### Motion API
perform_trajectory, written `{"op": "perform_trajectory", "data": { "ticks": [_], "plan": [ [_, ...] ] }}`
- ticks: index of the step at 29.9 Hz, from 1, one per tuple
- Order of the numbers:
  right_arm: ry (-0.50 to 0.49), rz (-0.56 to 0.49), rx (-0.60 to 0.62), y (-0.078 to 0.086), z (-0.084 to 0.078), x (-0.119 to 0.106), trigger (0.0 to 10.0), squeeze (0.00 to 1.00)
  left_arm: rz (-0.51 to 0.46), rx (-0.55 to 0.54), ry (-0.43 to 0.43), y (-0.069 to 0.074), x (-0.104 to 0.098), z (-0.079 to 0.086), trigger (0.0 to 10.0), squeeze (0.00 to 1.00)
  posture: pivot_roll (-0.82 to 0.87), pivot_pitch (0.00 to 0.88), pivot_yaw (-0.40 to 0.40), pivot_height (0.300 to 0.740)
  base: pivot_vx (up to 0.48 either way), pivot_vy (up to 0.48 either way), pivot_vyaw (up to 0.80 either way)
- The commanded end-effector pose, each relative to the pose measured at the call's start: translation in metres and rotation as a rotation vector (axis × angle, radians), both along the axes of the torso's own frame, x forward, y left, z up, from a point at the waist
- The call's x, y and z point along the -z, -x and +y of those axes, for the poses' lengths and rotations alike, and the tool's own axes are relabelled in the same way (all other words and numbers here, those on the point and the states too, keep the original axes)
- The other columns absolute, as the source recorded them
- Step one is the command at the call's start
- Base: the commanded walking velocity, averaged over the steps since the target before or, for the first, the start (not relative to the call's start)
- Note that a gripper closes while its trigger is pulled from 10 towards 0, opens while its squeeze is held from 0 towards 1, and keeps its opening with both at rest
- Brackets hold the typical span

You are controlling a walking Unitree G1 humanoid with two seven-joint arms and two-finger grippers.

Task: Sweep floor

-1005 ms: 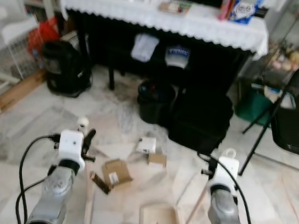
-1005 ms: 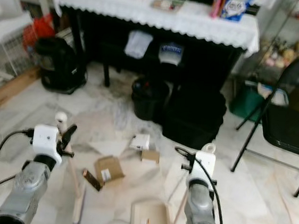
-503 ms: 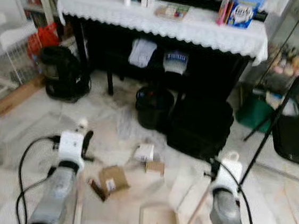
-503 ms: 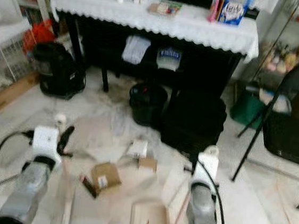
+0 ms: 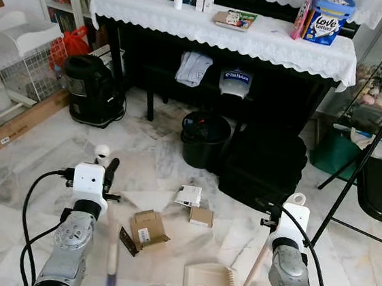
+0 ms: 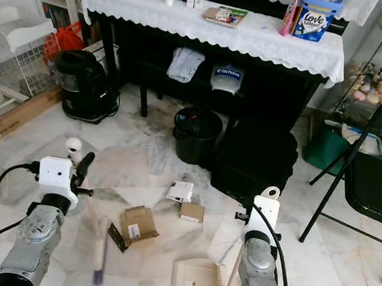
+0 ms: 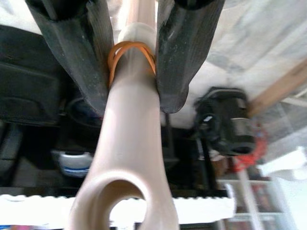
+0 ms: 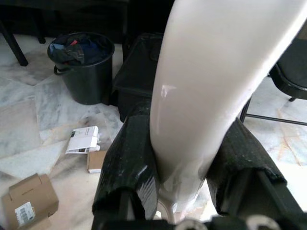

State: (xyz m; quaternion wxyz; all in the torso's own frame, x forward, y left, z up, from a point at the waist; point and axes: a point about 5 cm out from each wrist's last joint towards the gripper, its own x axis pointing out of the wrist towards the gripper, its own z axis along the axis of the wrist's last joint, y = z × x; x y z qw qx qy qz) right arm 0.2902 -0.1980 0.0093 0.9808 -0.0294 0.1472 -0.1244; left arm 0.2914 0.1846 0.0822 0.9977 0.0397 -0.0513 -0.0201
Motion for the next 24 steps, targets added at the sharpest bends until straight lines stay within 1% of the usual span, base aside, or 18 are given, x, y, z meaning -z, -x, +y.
{"op": "perform_trajectory", "data": {
  "ticks": [1, 3, 4, 7, 8, 9, 13, 16, 17, 18, 21, 24],
  "plan": [
    [-0.002, -0.004, -0.003, -0.001, 0.0, -0.001, 10.0, 0.0, 0.004, 0.041, 0.023, -0.001, -0.001, -0.004, 10.0, 0.0, 0.07, 0.023, -0.043, 0.74, 0.0, 0.0, 0.0],
    [-0.002, -0.003, -0.006, -0.001, 0.001, -0.001, 10.0, 0.0, 0.021, 0.058, 0.023, -0.001, 0.001, -0.004, 10.0, 0.0, 0.07, 0.022, -0.043, 0.74, 0.0, 0.0, 0.0],
    [-0.003, -0.003, -0.009, -0.001, 0.001, -0.001, 10.0, 0.0, 0.04, 0.067, -0.002, 0.0, 0.003, -0.004, 10.0, 0.0, 0.07, 0.023, -0.043, 0.74, 0.0, 0.0, 0.0],
    [-0.004, -0.002, -0.01, -0.001, 0.001, -0.001, 10.0, 0.0, 0.06, 0.074, -0.014, 0.0, 0.006, -0.003, 10.0, 0.0, 0.07, 0.023, -0.043, 0.74, 0.0, 0.0, 0.0],
    [-0.004, -0.002, -0.01, -0.001, 0.001, 0.0, 10.0, 0.0, 0.082, 0.091, -0.03, 0.0, 0.008, -0.003, 10.0, 0.0, 0.07, 0.024, -0.043, 0.74, 0.0, 0.0, 0.0],
    [-0.004, -0.002, -0.01, -0.001, 0.001, 0.0, 10.0, 0.0, 0.082, 0.091, -0.03, 0.0, 0.008, -0.003, 10.0, 0.0, 0.07, 0.024, -0.043, 0.74, 0.0, 0.0, 0.0],
    [-0.005, -0.001, -0.01, -0.001, 0.002, 0.0, 10.0, 0.0, 0.133, 0.155, -0.03, 0.0, 0.012, -0.005, 10.0, 0.0, 0.07, 0.025, -0.043, 0.74, 0.0, 0.0, 0.0],
    [-0.007, -0.001, -0.012, -0.001, 0.002, 0.0, 10.0, 0.0, 0.155, 0.211, 0.005, 0.002, 0.013, -0.008, 10.0, 0.0, 0.08, 0.026, -0.043, 0.74, 0.0, 0.0, 0.0],
    [-0.008, -0.002, -0.013, -0.001, 0.002, 0.0, 10.0, 0.0, 0.165, 0.243, 0.036, 0.003, 0.012, -0.01, 10.0, 0.0, 0.08, 0.026, -0.043, 0.74, 0.0, 0.0, 0.0],
    [-0.008, -0.002, -0.013, -0.001, 0.002, 0.0, 10.0, 0.0, 0.165, 0.243, 0.036, 0.003, 0.012, -0.01, 10.0, 0.0, 0.08, 0.026, -0.043, 0.74, 0.0, 0.0, 0.0],
    [-0.011, -0.001, -0.018, -0.001, 0.003, 0.0, 10.0, 0.0, 0.165, 0.269, 0.116, 0.003, 0.007, -0.009, 10.0, 0.0, 0.08, 0.026, -0.042, 0.74, 0.0, 0.0, 0.0],
    [-0.012, -0.002, -0.019, -0.001, 0.003, 0.0, 10.0, 0.0, 0.152, 0.272, 0.158, 0.002, 0.002, -0.007, 10.0, 0.0, 0.08, 0.028, -0.044, 0.74, 0.0, 0.0, 0.0]
  ]
}}
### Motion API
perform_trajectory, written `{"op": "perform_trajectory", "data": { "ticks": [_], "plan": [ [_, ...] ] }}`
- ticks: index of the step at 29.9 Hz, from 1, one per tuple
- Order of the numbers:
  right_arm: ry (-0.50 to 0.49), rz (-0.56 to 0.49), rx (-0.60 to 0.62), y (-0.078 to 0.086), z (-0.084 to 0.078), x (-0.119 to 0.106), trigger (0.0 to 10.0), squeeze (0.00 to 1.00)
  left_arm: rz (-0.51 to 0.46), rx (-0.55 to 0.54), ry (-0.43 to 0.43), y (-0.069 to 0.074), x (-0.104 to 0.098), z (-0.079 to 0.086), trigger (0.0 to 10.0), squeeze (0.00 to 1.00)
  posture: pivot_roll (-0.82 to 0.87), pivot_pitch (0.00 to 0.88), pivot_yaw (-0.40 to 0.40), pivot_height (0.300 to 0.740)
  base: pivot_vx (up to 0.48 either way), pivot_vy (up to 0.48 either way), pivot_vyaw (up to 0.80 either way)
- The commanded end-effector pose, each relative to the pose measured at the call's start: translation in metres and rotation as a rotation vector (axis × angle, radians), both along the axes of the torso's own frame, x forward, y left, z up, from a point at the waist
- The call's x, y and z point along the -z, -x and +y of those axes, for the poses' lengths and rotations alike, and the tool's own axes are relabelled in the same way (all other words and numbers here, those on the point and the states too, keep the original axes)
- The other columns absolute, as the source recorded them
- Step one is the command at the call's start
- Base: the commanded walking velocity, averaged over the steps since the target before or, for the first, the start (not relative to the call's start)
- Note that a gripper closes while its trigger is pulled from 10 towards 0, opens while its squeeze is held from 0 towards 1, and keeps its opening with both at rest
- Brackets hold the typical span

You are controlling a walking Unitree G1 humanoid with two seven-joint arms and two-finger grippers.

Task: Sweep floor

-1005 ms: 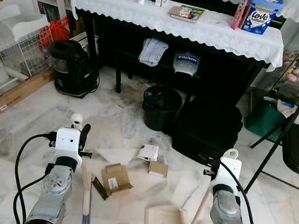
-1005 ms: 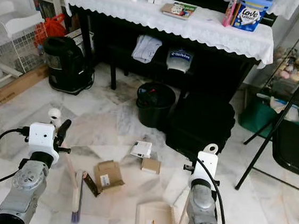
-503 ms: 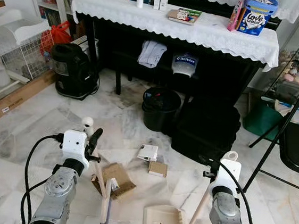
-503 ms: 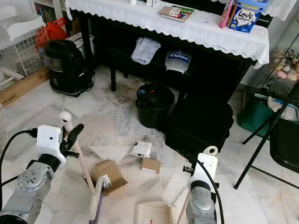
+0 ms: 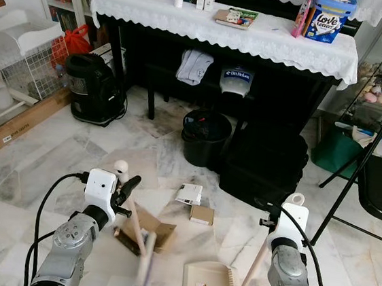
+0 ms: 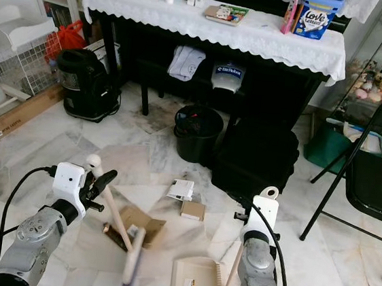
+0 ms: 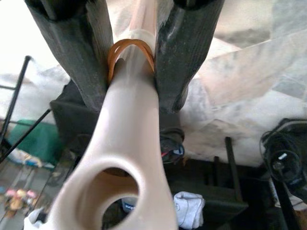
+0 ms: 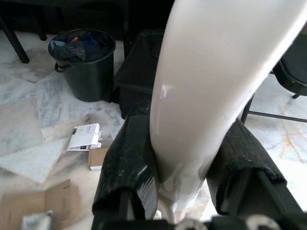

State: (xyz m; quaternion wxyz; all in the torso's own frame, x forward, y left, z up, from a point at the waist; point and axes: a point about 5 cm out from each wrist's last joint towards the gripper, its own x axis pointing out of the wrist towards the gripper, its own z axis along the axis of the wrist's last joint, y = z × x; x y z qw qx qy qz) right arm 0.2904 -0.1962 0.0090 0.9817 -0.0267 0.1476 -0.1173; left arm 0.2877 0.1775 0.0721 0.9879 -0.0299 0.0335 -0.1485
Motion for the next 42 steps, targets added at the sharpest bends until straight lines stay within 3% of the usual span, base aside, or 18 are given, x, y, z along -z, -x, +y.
{"op": "perform_trajectory", "data": {
  "ticks": [1, 7, 11, 15, 20, 23, 24, 32, 42],
  "plan": [
    [-0.005, -0.002, -0.006, -0.001, 0.001, -0.001, 10.0, 0.0, -0.028, 0.008, 0.053, -0.002, -0.01, 0.001, 10.0, 0.0, 0.08, 0.028, -0.044, 0.74, 0.0, 0.0, 0.0],
    [-0.006, -0.004, -0.007, -0.001, 0.001, -0.001, 10.0, 0.0, -0.048, 0.029, 0.121, -0.004, -0.025, 0.007, 10.0, 0.0, 0.08, 0.027, -0.045, 0.74, 0.0, 0.0, 0.0],
    [-0.008, -0.006, -0.01, -0.002, 0.002, -0.001, 10.0, 0.0, -0.111, -0.034, 0.158, -0.008, -0.041, 0.017, 10.0, 0.0, 0.08, 0.029, -0.045, 0.74, 0.0, 0.0, 0.0],
    [-0.01, -0.008, -0.01, -0.001, 0.002, -0.001, 10.0, 0.0, -0.276, -0.232, 0.263, -0.014, -0.075, 0.039, 10.0, 0.0, 0.08, 0.03, -0.046, 0.74, 0.0, 0.0, 0.0],
    [-0.01, -0.007, -0.01, -0.001, 0.002, -0.001, 10.0, 0.0, -0.369, -0.357, 0.271, -0.016, -0.094, 0.055, 10.0, 0.0, 0.08, 0.031, -0.046, 0.74, 0.0, 0.0, 0.0],
    [-0.01, -0.007, -0.011, -0.001, 0.002, -0.001, 10.0, 0.0, -0.383, -0.369, 0.204, -0.016, -0.097, 0.055, 10.0, 0.0, 0.08, 0.031, -0.044, 0.74, 0.0, 0.0, 0.0],
    [-0.011, -0.007, -0.01, -0.001, 0.002, -0.001, 10.0, 0.0, -0.385, -0.373, 0.145, -0.017, -0.096, 0.053, 10.0, 0.0, 0.08, 0.031, -0.044, 0.74, 0.0, 0.0, 0.0],
    [-0.012, -0.012, 0.0, 0.0, 0.0, -0.001, 10.0, 0.0, -0.332, -0.311, 0.014, -0.016, -0.074, 0.031, 10.0, 0.0, 0.08, 0.034, -0.044, 0.74, 0.0, 0.0, 0.0],
    [-0.03, -0.018, 0.012, 0.0, 0.0, -0.001, 10.0, 0.0, -0.28, -0.299, -0.012, -0.013, -0.056, 0.022, 10.0, 0.0, 0.08, 0.032, -0.042, 0.74, 0.0, 0.0, -0.53]
  ]
}}
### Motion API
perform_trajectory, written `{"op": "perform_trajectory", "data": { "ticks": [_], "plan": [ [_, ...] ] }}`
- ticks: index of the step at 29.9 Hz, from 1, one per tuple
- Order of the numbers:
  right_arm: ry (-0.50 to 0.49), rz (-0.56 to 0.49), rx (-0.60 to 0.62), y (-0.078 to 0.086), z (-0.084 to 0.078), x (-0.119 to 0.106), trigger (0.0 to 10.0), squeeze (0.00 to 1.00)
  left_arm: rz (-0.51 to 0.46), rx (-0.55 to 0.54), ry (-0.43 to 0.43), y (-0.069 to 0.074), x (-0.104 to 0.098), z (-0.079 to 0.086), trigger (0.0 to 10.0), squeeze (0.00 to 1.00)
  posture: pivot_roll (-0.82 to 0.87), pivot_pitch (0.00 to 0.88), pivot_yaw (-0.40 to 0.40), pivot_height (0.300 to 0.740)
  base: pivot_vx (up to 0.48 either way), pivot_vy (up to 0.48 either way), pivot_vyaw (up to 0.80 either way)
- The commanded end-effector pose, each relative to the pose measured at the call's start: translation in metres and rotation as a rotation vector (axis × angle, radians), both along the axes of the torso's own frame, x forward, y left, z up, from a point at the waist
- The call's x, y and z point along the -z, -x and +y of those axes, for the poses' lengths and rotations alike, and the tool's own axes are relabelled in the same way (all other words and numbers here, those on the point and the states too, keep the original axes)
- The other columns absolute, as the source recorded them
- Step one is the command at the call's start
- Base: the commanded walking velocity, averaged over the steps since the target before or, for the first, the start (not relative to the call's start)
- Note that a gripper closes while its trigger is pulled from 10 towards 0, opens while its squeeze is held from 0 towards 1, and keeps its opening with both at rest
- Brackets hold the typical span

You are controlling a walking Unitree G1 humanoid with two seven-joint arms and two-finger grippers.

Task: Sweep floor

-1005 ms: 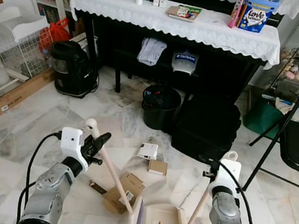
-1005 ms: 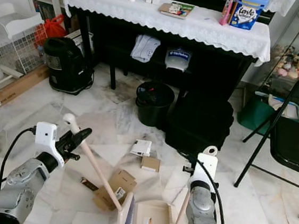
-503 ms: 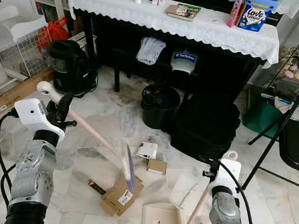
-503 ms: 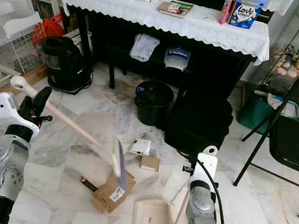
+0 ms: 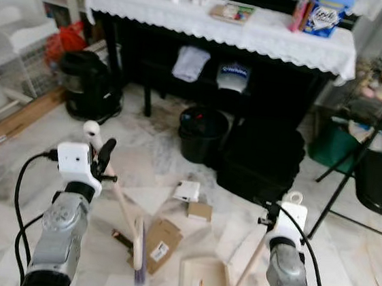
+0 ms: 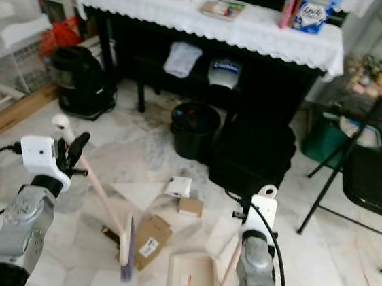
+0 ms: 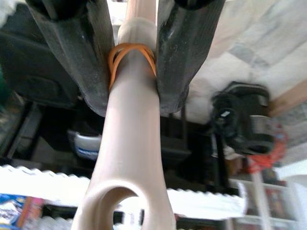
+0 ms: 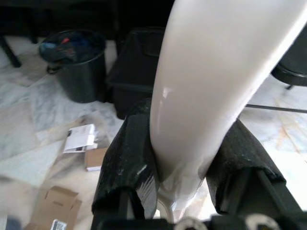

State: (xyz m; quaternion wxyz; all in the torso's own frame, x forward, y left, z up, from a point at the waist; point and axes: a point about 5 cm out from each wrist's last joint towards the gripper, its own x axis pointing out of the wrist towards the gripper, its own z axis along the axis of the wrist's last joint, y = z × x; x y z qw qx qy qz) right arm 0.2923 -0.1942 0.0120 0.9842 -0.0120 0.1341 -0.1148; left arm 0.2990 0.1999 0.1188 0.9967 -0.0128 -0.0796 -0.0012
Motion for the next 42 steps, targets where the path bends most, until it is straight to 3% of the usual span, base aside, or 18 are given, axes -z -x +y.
{"op": "perform_trajectory", "data": {
  "ticks": [1, 11, 15, 16, 18, 25, 33, 42],
  "plan": [
    [-0.003, 0.012, 0.013, 0.001, -0.002, 0.002, 10.0, 0.0, -0.057, -0.004, -0.013, -0.001, -0.009, 0.0, 10.0, 0.0, 0.08, 0.032, -0.042, 0.74, 0.0, 0.0, -0.8],
    [0.015, -0.001, 0.009, 0.001, -0.002, 0.0, 10.0, 0.0, -0.113, -0.098, -0.055, -0.003, -0.017, 0.009, 10.0, 0.0, 0.08, 0.028, -0.044, 0.74, 0.0, 0.0, -0.16],
    [0.016, -0.002, 0.009, 0.001, -0.002, 0.0, 10.0, 0.0, -0.105, -0.072, -0.093, -0.004, -0.014, 0.002, 10.0, 0.0, 0.08, 0.029, -0.046, 0.74, 0.0, 0.0, 0.0],
    [0.017, -0.003, 0.009, 0.001, -0.002, 0.0, 10.0, 0.0, -0.094, -0.041, -0.159, -0.007, -0.011, -0.005, 10.0, 0.0, 0.07, 0.029, -0.046, 0.74, 0.0, 0.0, 0.0],
    [0.017, -0.003, 0.008, 0.001, -0.002, 0.0, 10.0, 0.0, -0.079, -0.015, -0.202, -0.009, -0.006, -0.011, 10.0, 0.0, 0.07, 0.029, -0.045, 0.74, 0.0, 0.0, 0.0],
    [0.02, -0.005, 0.016, 0.002, -0.004, 0.0, 10.0, 0.0, 0.011, 0.052, -0.249, -0.019, 0.018, -0.025, 10.0, 0.0, 0.05, 0.034, -0.039, 0.74, 0.0, 0.0, 0.0],
    [0.021, 0.002, 0.023, 0.005, -0.006, 0.002, 10.0, 0.0, 0.062, 0.114, -0.245, -0.021, 0.029, -0.03, 10.0, 0.0, 0.05, 0.039, -0.036, 0.74, 0.0, 0.0, 0.0],
    [0.018, 0.007, 0.025, 0.005, -0.005, 0.003, 10.0, 0.0, 0.043, 0.174, -0.167, -0.017, 0.027, -0.031, 10.0, 0.0, 0.06, 0.042, -0.037, 0.74, 0.0, 0.0, 0.0]
  ]
}}
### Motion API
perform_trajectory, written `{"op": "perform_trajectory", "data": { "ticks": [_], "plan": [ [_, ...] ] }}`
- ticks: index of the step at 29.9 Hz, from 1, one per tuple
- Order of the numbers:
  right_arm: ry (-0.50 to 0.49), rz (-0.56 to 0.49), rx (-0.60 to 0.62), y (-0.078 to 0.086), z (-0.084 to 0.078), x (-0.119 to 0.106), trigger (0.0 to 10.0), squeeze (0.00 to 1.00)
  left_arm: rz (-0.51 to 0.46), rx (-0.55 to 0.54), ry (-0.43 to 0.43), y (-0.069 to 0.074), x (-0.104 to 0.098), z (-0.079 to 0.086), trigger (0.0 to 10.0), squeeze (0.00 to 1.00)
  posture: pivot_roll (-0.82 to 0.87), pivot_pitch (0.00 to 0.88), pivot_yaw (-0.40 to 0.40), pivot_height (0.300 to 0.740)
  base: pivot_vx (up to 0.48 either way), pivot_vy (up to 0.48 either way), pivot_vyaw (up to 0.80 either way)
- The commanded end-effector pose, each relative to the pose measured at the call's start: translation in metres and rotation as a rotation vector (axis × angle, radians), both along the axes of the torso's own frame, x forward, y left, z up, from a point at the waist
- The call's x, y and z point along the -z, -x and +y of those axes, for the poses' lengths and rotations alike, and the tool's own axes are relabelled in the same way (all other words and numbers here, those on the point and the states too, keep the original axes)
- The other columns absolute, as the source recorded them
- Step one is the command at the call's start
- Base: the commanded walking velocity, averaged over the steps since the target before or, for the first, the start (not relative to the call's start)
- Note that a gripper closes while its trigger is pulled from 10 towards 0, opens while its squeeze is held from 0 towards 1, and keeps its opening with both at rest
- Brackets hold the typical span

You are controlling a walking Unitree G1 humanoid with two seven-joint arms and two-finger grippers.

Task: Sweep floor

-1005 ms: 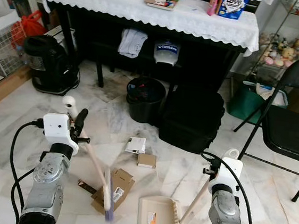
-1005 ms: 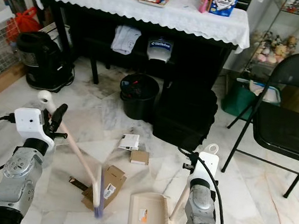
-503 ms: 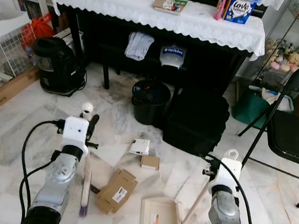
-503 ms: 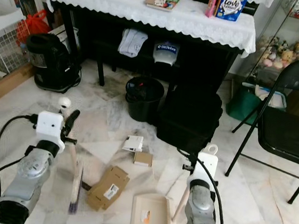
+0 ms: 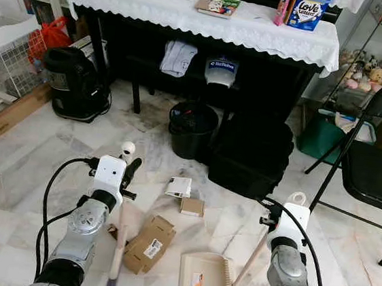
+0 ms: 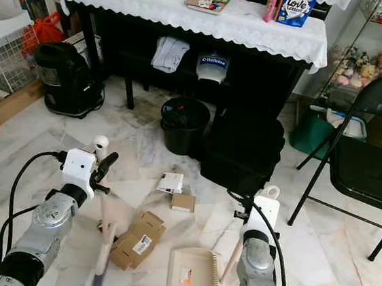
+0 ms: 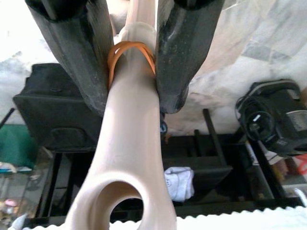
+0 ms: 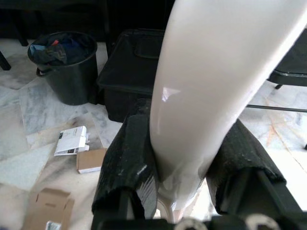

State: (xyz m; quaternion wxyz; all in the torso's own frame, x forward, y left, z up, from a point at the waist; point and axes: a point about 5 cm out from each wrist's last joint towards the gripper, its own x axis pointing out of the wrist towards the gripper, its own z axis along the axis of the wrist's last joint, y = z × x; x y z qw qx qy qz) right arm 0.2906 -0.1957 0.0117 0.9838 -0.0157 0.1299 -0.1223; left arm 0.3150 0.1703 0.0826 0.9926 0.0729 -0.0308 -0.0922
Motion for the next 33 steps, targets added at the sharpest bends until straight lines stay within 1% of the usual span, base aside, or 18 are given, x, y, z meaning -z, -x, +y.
{"op": "perform_trajectory", "data": {
  "ticks": [1, 3, 5, 10, 14, 20, 23, 24, 28, 29, 33],
  "plan": [
    [0.009, 0.015, 0.013, 0.003, -0.005, 0.003, 10.0, 0.0, -0.054, 0.016, 0.03, -0.001, -0.011, -0.001, 10.0, 0.0, 0.06, 0.042, -0.037, 0.74, 0.0, 0.0, 0.0],
    [0.01, 0.015, 0.014, 0.003, -0.005, 0.003, 10.0, 0.0, -0.056, 0.024, 0.036, -0.001, -0.012, -0.001, 10.0, 0.0, 0.06, 0.042, -0.037, 0.74, 0.0, 0.0, 0.0],
    [0.01, 0.015, 0.016, 0.003, -0.005, 0.002, 10.0, 0.0, -0.045, 0.086, 0.046, 0.0, -0.014, -0.006, 10.0, 0.0, 0.06, 0.039, -0.038, 0.74, 0.0, 0.0, 0.0],
    [0.011, 0.014, 0.019, 0.002, -0.006, 0.002, 10.0, 0.0, -0.032, 0.133, 0.066, 0.0, -0.015, -0.01, 10.0, 0.0, 0.06, 0.038, -0.038, 0.74, 0.0, 0.0, 0.0],
    [0.016, 0.014, 0.027, 0.002, -0.008, 0.001, 10.0, 0.0, -0.012, 0.203, 0.081, 0.004, -0.016, -0.013, 10.0, 0.0, 0.06, 0.038, -0.039, 0.74, 0.0, 0.0, 0.0],
    [0.02, 0.016, 0.031, 0.002, -0.009, 0.001, 10.0, 0.0, -0.002, 0.252, 0.104, 0.007, -0.02, -0.016, 10.0, 0.0, 0.06, 0.034, -0.04, 0.74, 0.0, 0.0, 0.0],
    [0.02, 0.016, 0.031, 0.001, -0.009, 0.0, 10.0, 0.0, -0.012, 0.233, 0.099, 0.007, -0.022, -0.012, 10.0, 0.0, 0.06, 0.034, -0.04, 0.74, 0.0, 0.0, 0.0],
    [0.02, 0.015, 0.031, 0.001, -0.009, 0.0, 10.0, 0.0, -0.032, 0.202, 0.091, 0.005, -0.026, -0.008, 10.0, 0.0, 0.06, 0.034, -0.04, 0.74, 0.0, 0.0, 0.0],
    [0.021, 0.014, 0.032, 0.001, -0.009, 0.0, 10.0, 0.0, -0.072, 0.151, 0.091, 0.003, -0.034, 0.0, 10.0, 0.0, 0.06, 0.03, -0.041, 0.74, 0.0, 0.0, 0.0],
    [0.023, 0.014, 0.034, 0.0, -0.01, 0.0, 10.0, 0.0, -0.117, 0.094, 0.08, 0.001, -0.042, 0.006, 10.0, 0.0, 0.06, 0.03, -0.041, 0.74, 0.0, 0.0, 0.0],
    [0.027, 0.013, 0.04, 0.0, -0.01, -0.001, 10.0, 0.0, -0.178, 0.013, 0.096, -0.001, -0.053, 0.014, 10.0, 0.0, 0.06, 0.029, -0.041, 0.74, 0.0, 0.0, 0.0]
  ]
}}
